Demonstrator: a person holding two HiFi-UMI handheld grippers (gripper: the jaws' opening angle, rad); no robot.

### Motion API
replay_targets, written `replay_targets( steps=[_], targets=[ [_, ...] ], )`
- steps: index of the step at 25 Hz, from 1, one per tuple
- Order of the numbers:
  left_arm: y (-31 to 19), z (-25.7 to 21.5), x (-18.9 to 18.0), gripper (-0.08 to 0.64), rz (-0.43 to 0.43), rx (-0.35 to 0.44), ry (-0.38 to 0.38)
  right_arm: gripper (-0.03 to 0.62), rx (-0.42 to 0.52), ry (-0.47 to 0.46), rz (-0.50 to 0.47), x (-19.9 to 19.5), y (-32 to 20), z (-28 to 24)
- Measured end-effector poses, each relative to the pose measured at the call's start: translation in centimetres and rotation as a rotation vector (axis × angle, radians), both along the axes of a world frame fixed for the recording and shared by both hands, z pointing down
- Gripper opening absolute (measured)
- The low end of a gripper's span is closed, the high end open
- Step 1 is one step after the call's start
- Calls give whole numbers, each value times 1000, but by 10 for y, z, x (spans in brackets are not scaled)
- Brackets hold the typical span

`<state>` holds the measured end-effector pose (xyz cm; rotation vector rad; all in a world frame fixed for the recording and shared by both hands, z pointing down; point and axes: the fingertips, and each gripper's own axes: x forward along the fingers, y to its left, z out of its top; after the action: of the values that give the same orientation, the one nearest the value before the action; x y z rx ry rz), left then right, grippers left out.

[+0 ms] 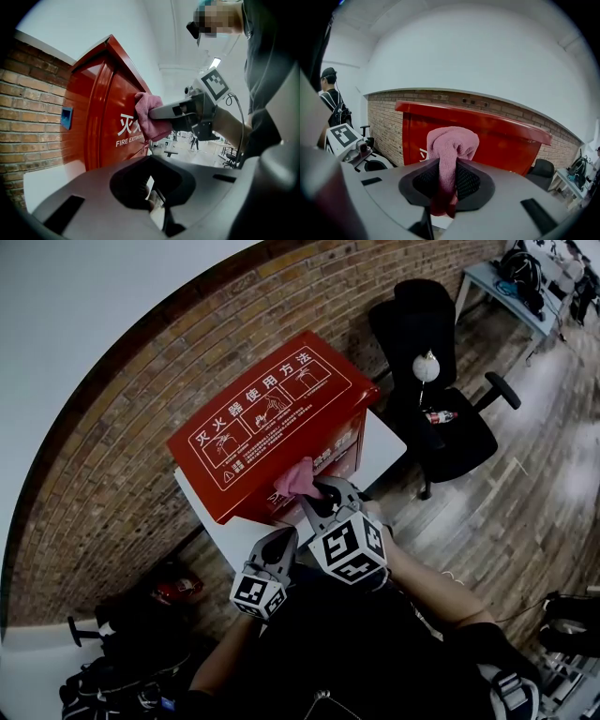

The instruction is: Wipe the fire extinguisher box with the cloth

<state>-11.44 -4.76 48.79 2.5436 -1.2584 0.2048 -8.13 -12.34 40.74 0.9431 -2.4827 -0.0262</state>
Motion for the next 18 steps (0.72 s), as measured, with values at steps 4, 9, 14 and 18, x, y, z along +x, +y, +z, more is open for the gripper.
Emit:
replay_targets(
  steps=[4,9,14,18],
  targets=[
    [0,2,-2,20,-1,3,-4,83,-18,4,11,0,-3,14],
    [2,3,-5,20,-4,-3,-7,83,-42,12,13,-2,-5,28],
    [3,2,-7,20,-8,-4,-11,83,-62,24,13,-5,-6,41],
    [3,2,-9,20,-11,-3,-11,83,-79,35,17,-6,-7,53]
  ],
)
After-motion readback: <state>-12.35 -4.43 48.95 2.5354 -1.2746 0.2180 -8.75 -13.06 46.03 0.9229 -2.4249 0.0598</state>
